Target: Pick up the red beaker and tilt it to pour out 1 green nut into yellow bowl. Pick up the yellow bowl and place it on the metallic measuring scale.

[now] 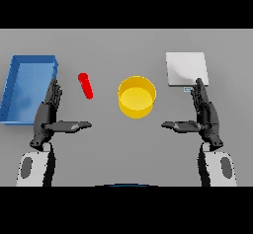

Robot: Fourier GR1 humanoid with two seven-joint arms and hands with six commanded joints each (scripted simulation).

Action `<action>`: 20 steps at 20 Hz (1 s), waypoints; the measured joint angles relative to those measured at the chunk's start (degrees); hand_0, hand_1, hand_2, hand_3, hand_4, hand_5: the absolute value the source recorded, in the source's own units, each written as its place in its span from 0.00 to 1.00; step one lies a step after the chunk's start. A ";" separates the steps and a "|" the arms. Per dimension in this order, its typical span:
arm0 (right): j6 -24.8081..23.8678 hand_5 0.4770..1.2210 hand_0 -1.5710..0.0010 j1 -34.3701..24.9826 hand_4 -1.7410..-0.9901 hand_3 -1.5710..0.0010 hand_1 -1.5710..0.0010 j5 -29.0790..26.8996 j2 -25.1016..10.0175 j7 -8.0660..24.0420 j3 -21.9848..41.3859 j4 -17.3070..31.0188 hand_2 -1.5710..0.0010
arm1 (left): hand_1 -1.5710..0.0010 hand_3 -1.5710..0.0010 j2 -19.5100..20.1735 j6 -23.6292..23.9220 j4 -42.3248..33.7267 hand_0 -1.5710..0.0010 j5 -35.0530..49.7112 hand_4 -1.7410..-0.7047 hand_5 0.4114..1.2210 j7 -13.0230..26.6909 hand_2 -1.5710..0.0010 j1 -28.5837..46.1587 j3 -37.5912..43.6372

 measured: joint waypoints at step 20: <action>-0.13 0.20 1.00 4.41 0.71 1.00 1.00 10.74 -4.75 -5.85 5.97 -6.80 1.00 | 1.00 1.00 2.91 -1.00 -3.40 1.00 -9.05 0.55 0.29 6.62 1.00 1.18 -6.42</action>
